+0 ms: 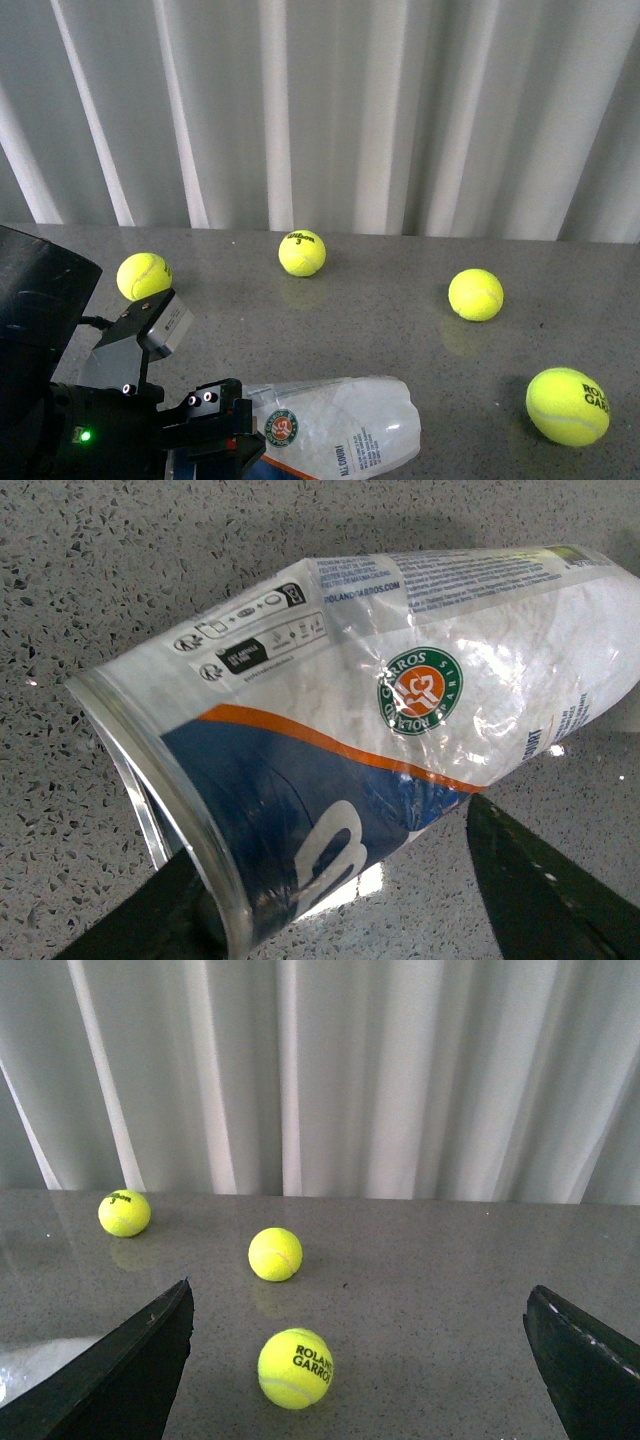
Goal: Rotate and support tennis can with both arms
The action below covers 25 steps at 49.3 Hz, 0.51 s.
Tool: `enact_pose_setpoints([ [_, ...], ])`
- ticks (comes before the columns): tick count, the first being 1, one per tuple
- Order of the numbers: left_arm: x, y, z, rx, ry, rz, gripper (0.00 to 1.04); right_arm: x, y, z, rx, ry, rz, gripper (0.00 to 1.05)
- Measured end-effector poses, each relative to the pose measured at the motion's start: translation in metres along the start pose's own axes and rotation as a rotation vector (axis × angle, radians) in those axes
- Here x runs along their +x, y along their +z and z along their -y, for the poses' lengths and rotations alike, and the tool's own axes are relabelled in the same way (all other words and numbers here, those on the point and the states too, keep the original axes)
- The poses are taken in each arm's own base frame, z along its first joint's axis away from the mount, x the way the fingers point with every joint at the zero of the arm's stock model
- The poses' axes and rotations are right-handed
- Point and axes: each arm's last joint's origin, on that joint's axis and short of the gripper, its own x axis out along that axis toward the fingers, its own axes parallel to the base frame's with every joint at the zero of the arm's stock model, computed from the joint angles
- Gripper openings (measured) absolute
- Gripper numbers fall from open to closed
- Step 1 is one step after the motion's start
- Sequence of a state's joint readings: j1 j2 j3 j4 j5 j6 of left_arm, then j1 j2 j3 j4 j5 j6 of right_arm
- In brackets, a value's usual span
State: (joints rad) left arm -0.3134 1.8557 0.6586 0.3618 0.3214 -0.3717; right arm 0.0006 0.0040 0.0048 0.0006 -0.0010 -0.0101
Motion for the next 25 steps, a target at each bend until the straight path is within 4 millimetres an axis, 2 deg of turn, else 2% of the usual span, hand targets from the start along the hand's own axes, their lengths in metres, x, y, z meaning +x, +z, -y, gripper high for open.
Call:
enact_pose_setpoints([
  [13, -0.004, -0.001, -0.004, 0.02, -0.007, -0.04, 0.14, 0.0, 0.0, 0.0, 0.0, 0.0, 0.0, 0.98],
  [18, -0.011, 0.006, -0.002, 0.039, -0.031, -0.038, 0.04, 0.0, 0.0, 0.0, 0.0, 0.0, 0.0, 0.98],
  [25, -0.026, 0.025, 0.008, 0.088, -0.038, -0.008, 0.04, 0.0, 0.0, 0.0, 0.0, 0.0, 0.0, 0.98],
])
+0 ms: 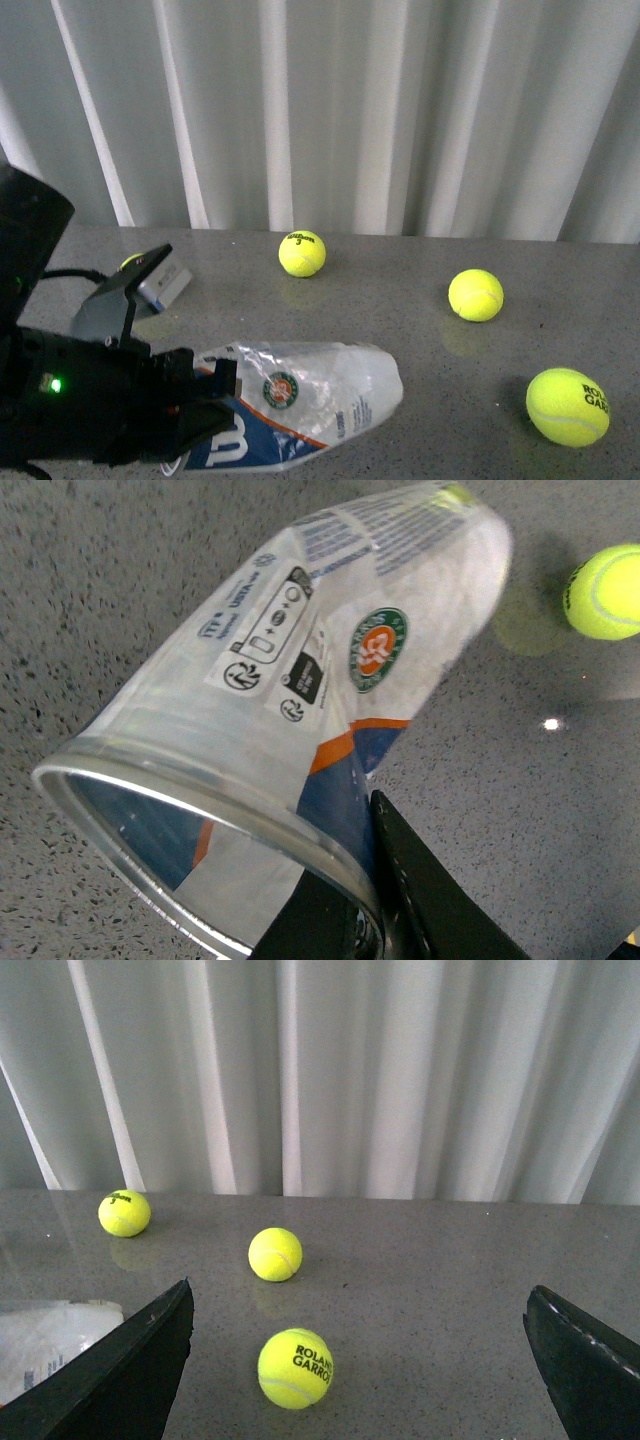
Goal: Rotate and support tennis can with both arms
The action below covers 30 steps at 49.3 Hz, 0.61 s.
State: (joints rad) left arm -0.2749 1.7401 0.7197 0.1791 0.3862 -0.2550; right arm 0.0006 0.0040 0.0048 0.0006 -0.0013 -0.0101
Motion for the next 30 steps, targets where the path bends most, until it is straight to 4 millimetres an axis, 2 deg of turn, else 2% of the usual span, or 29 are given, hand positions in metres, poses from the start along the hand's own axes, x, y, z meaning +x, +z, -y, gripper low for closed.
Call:
enact_pose_setpoints([
  [10, -0.026, 0.024, 0.021, 0.129, -0.005, -0.004, 0.04, 0.0, 0.0, 0.0, 0.0, 0.0, 0.0, 0.98],
  [16, -0.05, 0.05, 0.043, 0.272, -0.024, 0.009, 0.04, 0.0, 0.0, 0.0, 0.0, 0.0, 0.0, 0.98],
  [23, -0.084, 0.084, 0.078, 0.543, -0.012, 0.012, 0.04, 0.0, 0.0, 0.0, 0.0, 0.0, 0.0, 0.98],
  [27, -0.103, 0.102, 0.099, 0.839, 0.096, -0.036, 0.04, 0.0, 0.0, 0.0, 0.0, 0.0, 0.0, 0.98],
  [30, -0.111, 0.113, 0.105, 1.056, 0.179, -0.101, 0.04, 0.0, 0.0, 0.0, 0.0, 0.0, 0.0, 0.98],
])
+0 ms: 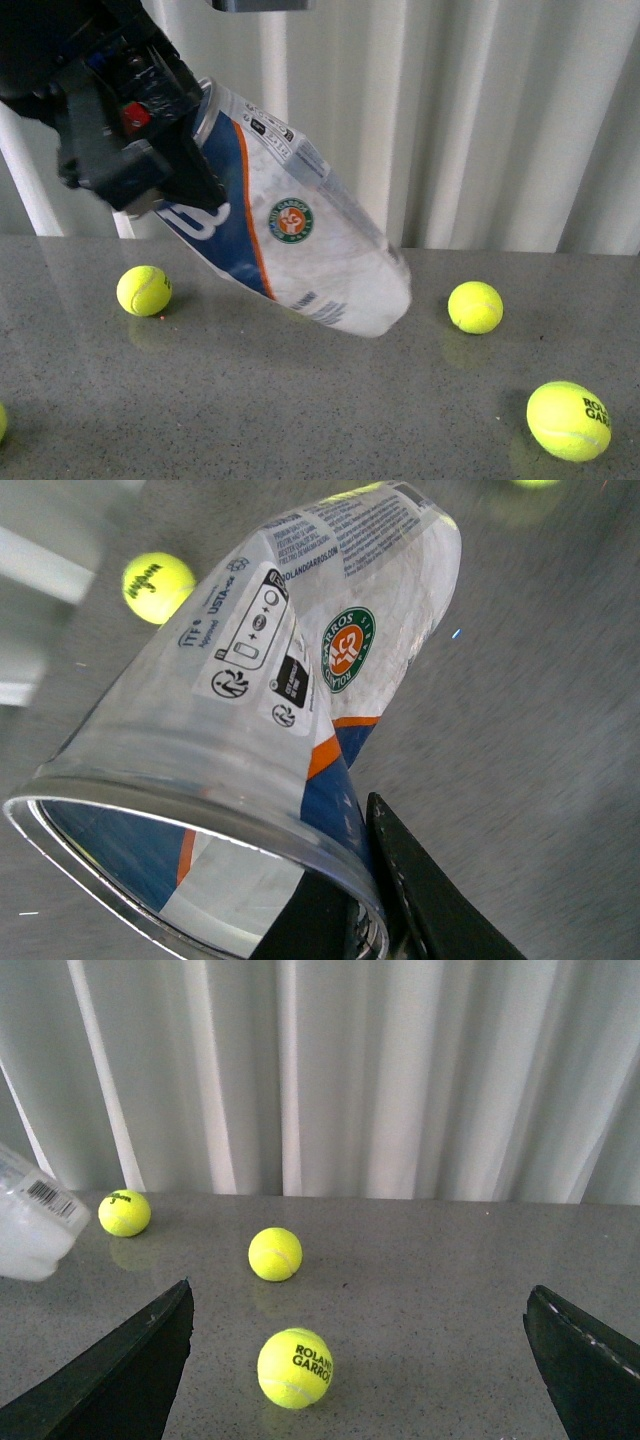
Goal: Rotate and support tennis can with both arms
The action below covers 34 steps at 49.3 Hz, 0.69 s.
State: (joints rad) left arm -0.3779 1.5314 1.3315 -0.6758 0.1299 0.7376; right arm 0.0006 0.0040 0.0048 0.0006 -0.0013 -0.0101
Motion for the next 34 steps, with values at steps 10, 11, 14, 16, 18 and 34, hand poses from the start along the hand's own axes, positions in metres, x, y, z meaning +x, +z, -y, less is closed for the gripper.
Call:
enact_pose_setpoints([
  [10, -0.003, 0.016, -0.022, 0.534, 0.046, -0.196, 0.04, 0.0, 0.0, 0.0, 0.0, 0.0, 0.0, 0.98],
  [11, -0.003, 0.016, -0.023, 0.555, 0.045, -0.206, 0.04, 0.0, 0.0, 0.0, 0.0, 0.0, 0.0, 0.98],
  [14, 0.0, 0.016, -0.025, 0.672, 0.023, -0.265, 0.04, 0.0, 0.0, 0.0, 0.0, 0.0, 0.0, 0.98],
  [16, 0.002, 0.017, -0.024, 0.757, 0.012, -0.3, 0.04, 0.0, 0.0, 0.0, 0.0, 0.0, 0.0, 0.98],
  [18, 0.004, 0.018, -0.023, 0.832, 0.028, -0.325, 0.04, 0.0, 0.0, 0.0, 0.0, 0.0, 0.0, 0.98],
  [34, 0.044, 0.019, 0.043, 1.079, -0.109, -0.279, 0.04, 0.0, 0.0, 0.0, 0.0, 0.0, 0.0, 0.98],
])
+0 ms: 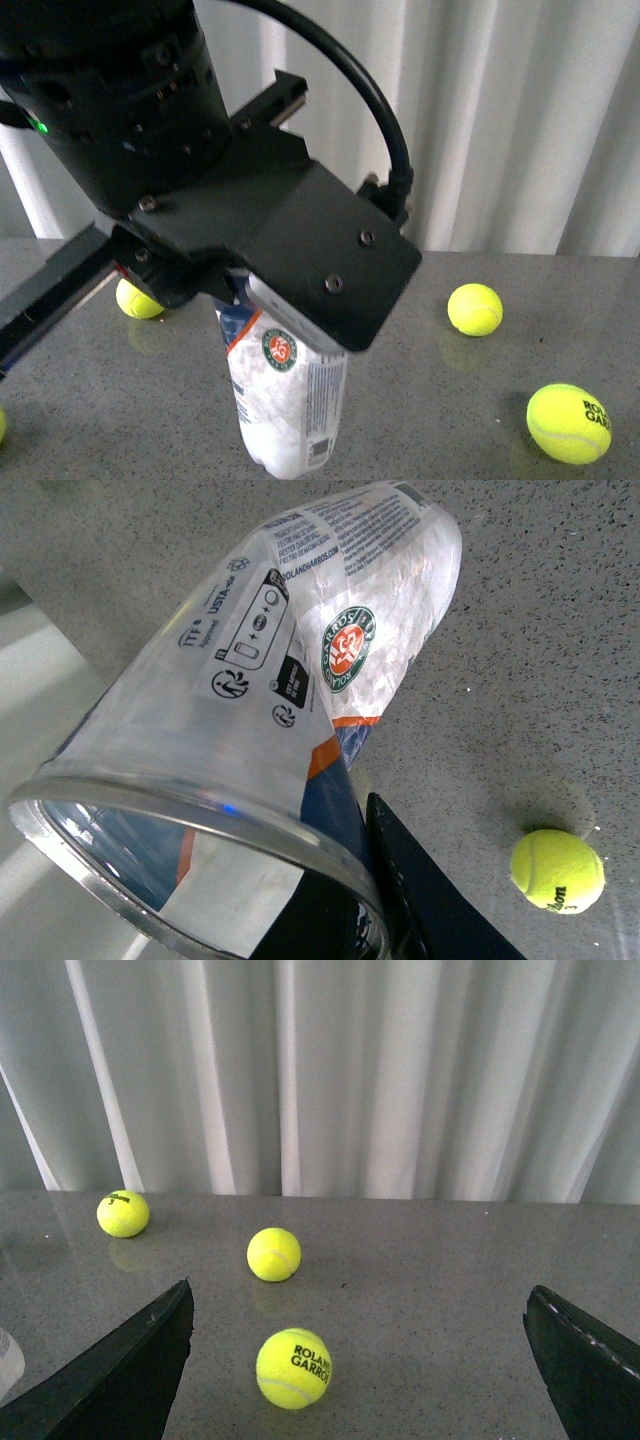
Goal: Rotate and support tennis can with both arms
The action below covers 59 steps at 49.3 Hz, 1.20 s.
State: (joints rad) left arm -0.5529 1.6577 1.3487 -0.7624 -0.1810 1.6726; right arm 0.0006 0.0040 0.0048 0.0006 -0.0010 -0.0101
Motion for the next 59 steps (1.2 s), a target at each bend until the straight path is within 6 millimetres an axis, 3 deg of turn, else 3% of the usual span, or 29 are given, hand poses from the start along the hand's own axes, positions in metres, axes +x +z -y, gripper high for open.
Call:
enact_pose_setpoints([
  [7, 0.019, 0.011, -0.006, 0.019, 0.026, 0.006, 0.04, 0.0, 0.0, 0.0, 0.0, 0.0, 0.0, 0.98],
  [23, 0.049, 0.012, -0.021, 0.042, 0.057, -0.015, 0.04, 0.0, 0.0, 0.0, 0.0, 0.0, 0.0, 0.98],
  [53, 0.066, -0.006, -0.01, 0.05, 0.036, -0.057, 0.04, 0.0, 0.0, 0.0, 0.0, 0.0, 0.0, 0.98],
  [59, 0.067, -0.004, -0.009, 0.053, 0.035, -0.043, 0.2, 0.0, 0.0, 0.0, 0.0, 0.0, 0.0, 0.98],
])
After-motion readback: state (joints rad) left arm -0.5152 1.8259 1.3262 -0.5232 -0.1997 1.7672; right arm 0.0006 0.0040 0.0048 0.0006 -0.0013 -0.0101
